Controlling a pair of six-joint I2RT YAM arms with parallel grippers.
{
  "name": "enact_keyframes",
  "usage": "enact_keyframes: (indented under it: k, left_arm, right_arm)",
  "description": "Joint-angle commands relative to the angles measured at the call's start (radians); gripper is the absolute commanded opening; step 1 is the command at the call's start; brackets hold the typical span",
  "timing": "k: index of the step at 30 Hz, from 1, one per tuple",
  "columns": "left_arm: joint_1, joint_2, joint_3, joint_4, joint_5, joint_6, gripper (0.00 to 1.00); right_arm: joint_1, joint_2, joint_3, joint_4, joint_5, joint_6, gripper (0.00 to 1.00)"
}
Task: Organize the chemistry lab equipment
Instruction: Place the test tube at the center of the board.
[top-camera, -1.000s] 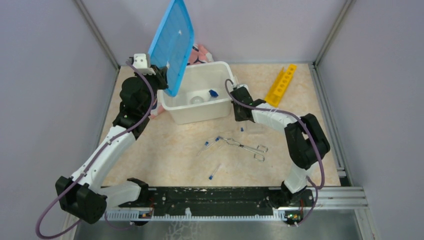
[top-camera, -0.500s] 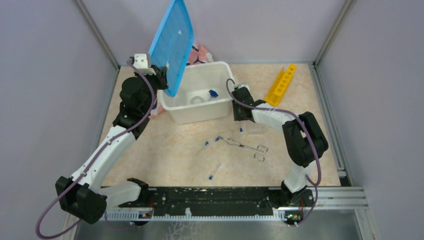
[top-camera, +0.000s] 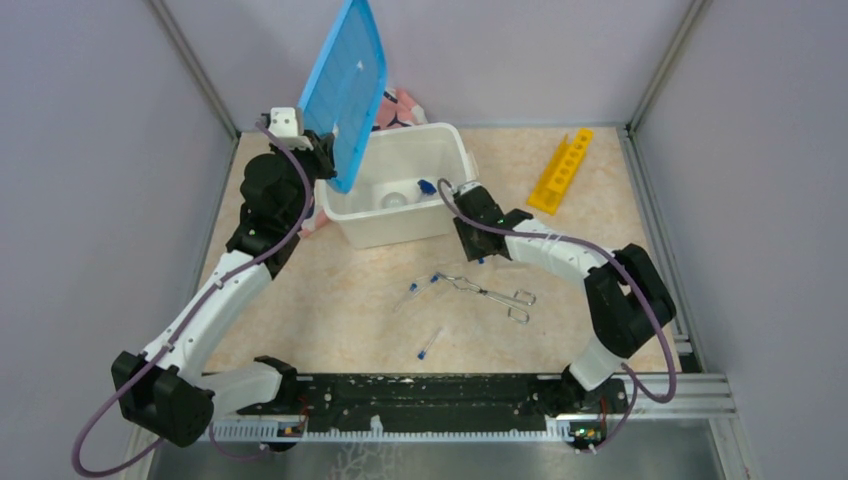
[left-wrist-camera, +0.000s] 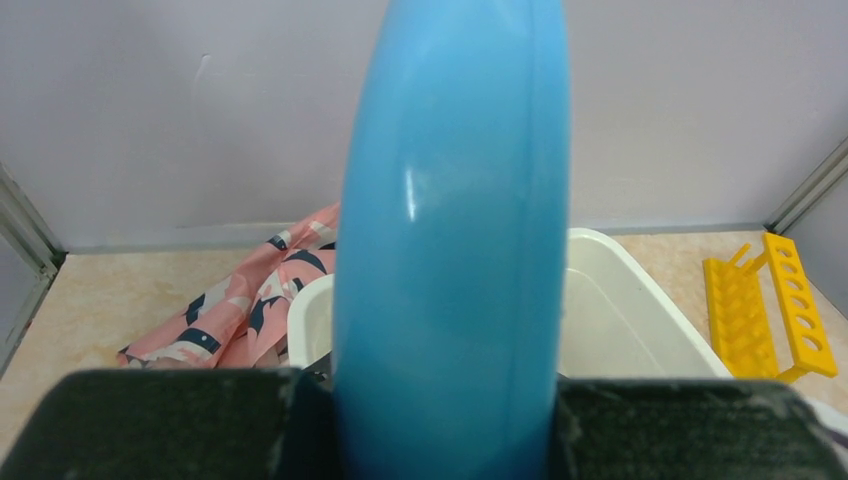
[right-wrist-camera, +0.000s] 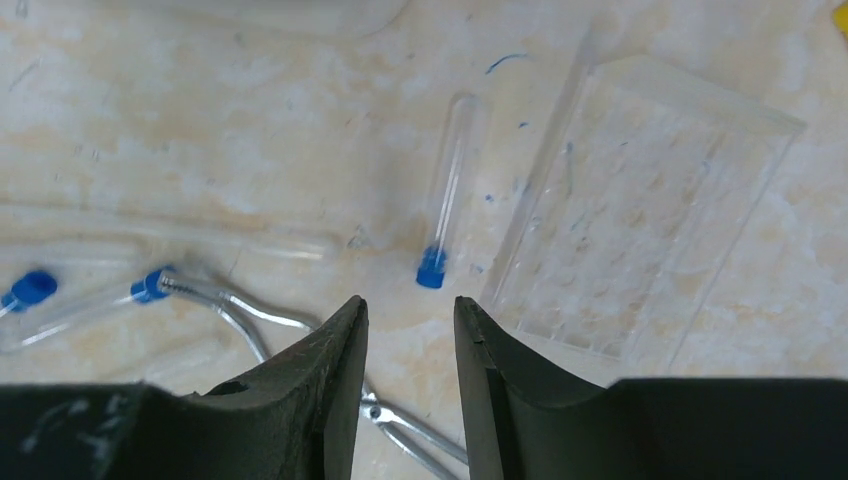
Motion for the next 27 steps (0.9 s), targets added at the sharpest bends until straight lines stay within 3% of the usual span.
enact_keyframes:
  k: [1,16,27]
  left_arm:
    - [-0.006,-0.006,0.012,0.068,0.002,0.024,0.00]
    - [-0.006,-0.030,-0.006,0.076,0.003,0.025,0.00]
    - [-0.005,-0.027,-0.006,0.079,0.005,0.020,0.00]
  right_arm:
    - [0.067,-0.034,-0.013,-0.058,0.003,-0.064,0.38]
    - [0.208,-0.031,-0.131,0.008,-0.003,-0.097,0.27]
    - [0.215,0.013,-0.135,0.057,-0.013,-0.104,0.24]
